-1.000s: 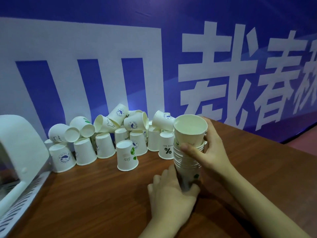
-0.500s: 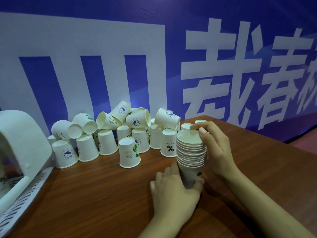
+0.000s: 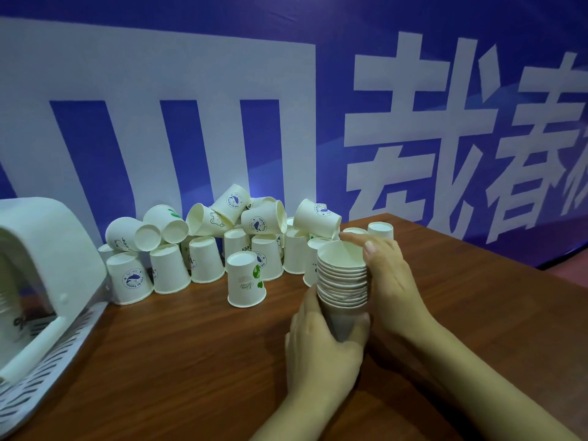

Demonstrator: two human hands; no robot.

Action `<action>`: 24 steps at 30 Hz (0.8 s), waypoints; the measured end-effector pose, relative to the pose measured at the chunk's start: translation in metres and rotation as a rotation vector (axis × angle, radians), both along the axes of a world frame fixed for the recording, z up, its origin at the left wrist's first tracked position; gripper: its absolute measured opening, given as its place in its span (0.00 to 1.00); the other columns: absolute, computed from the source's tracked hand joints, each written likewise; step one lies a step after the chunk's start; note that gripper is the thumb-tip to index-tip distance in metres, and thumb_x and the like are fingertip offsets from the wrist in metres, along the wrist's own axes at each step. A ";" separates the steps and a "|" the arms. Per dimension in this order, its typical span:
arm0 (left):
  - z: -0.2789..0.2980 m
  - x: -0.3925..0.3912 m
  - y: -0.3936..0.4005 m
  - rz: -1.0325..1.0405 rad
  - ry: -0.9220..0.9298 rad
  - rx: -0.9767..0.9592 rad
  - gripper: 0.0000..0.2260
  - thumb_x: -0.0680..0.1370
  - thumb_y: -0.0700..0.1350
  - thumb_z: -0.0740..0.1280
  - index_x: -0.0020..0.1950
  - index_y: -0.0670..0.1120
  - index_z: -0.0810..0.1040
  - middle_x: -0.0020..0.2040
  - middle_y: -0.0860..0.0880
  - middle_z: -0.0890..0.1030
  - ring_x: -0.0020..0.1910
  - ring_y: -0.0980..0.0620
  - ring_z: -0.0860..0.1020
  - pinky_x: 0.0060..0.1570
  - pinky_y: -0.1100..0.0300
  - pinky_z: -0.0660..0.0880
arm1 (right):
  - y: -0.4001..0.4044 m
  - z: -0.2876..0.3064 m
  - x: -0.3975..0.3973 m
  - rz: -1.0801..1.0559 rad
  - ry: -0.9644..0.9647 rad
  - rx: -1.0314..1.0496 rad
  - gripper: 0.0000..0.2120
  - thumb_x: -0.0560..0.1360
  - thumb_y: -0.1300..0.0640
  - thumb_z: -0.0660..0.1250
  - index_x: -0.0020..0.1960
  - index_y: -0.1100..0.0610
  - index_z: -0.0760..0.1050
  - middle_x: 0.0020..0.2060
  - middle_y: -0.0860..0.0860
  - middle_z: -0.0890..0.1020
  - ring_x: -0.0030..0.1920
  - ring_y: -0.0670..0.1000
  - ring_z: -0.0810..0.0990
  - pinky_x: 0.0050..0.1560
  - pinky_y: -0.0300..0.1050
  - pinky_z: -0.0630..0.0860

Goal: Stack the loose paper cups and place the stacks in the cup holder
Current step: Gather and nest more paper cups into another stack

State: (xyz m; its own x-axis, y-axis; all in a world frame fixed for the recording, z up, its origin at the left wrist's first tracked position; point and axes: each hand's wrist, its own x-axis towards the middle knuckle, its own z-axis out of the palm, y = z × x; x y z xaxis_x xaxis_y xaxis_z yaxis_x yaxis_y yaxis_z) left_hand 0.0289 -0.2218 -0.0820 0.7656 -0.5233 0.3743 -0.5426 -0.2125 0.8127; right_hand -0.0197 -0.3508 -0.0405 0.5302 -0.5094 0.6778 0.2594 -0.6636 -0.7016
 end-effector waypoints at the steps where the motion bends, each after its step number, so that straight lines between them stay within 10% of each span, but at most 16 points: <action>1: 0.000 0.000 0.000 -0.006 0.013 -0.016 0.35 0.66 0.70 0.68 0.71 0.60 0.70 0.63 0.62 0.80 0.65 0.55 0.77 0.65 0.48 0.75 | 0.001 -0.002 0.000 0.044 -0.012 0.066 0.20 0.84 0.45 0.51 0.65 0.43 0.79 0.61 0.39 0.81 0.68 0.48 0.75 0.70 0.53 0.71; 7: 0.004 -0.004 0.003 0.012 0.001 0.001 0.34 0.66 0.72 0.65 0.69 0.59 0.72 0.61 0.61 0.80 0.63 0.54 0.79 0.63 0.48 0.76 | -0.003 -0.009 0.002 -0.008 -0.144 0.293 0.18 0.87 0.50 0.51 0.63 0.49 0.79 0.59 0.44 0.84 0.62 0.46 0.81 0.61 0.45 0.78; 11: 0.006 -0.006 0.004 0.005 0.030 0.010 0.35 0.65 0.72 0.64 0.68 0.59 0.72 0.60 0.61 0.81 0.62 0.55 0.79 0.63 0.50 0.75 | -0.051 -0.028 0.010 -0.389 0.390 -0.158 0.21 0.84 0.43 0.53 0.76 0.41 0.66 0.76 0.43 0.69 0.79 0.50 0.60 0.72 0.55 0.58; 16: 0.010 -0.005 0.006 -0.016 0.062 0.031 0.35 0.64 0.72 0.66 0.70 0.63 0.69 0.61 0.64 0.80 0.63 0.58 0.78 0.65 0.51 0.75 | -0.066 -0.047 0.028 -0.355 0.698 -0.336 0.37 0.82 0.35 0.60 0.83 0.40 0.45 0.83 0.39 0.42 0.82 0.49 0.35 0.79 0.62 0.50; 21: 0.012 -0.008 0.008 -0.029 0.069 0.022 0.32 0.64 0.72 0.67 0.67 0.65 0.71 0.59 0.66 0.81 0.61 0.60 0.79 0.65 0.50 0.75 | -0.059 -0.032 0.020 -0.588 0.391 -0.353 0.24 0.77 0.46 0.70 0.71 0.50 0.71 0.69 0.50 0.74 0.71 0.56 0.66 0.64 0.56 0.65; 24: 0.012 -0.008 0.008 -0.027 0.067 0.029 0.27 0.64 0.72 0.66 0.62 0.70 0.69 0.57 0.66 0.81 0.61 0.61 0.79 0.64 0.50 0.76 | -0.056 -0.023 0.010 -0.676 0.150 -0.272 0.21 0.72 0.45 0.69 0.61 0.54 0.74 0.54 0.50 0.76 0.55 0.52 0.70 0.53 0.51 0.66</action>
State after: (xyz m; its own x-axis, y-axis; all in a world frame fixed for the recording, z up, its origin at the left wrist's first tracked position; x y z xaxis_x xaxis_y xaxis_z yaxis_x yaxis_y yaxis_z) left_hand 0.0212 -0.2138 -0.0701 0.7736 -0.5542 0.3072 -0.4931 -0.2221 0.8411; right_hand -0.0102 -0.4063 -0.0639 0.2578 -0.5815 0.7716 -0.3526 -0.8002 -0.4852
